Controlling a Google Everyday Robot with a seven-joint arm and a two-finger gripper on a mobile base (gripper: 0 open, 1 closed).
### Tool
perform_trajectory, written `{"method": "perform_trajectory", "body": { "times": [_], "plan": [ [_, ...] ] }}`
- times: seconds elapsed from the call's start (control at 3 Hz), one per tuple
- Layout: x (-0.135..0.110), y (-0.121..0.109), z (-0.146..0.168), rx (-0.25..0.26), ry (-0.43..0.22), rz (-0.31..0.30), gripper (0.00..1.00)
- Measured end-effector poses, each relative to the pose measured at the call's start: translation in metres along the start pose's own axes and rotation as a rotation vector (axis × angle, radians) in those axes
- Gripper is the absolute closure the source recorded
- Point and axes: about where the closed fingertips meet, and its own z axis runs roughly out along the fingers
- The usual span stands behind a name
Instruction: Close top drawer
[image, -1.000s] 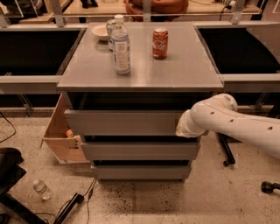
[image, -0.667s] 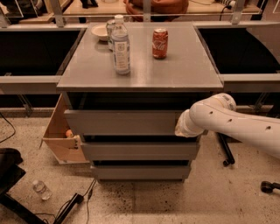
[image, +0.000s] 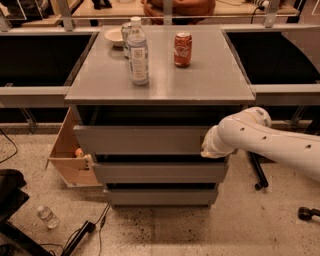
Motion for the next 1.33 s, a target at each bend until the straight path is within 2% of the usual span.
{"method": "perform_trajectory", "body": {
  "times": [0.33, 0.67, 1.0, 1.33],
  "plan": [
    [0.0, 0.0, 0.0, 0.0, 0.0, 0.0, 0.04],
    [0.0, 0.0, 0.0, 0.0, 0.0, 0.0, 0.0],
    [0.0, 0.0, 0.0, 0.0, 0.0, 0.0, 0.0],
    [0.0, 0.0012, -0.0005, 0.0, 0.0, 0.0, 0.23]
  ]
}}
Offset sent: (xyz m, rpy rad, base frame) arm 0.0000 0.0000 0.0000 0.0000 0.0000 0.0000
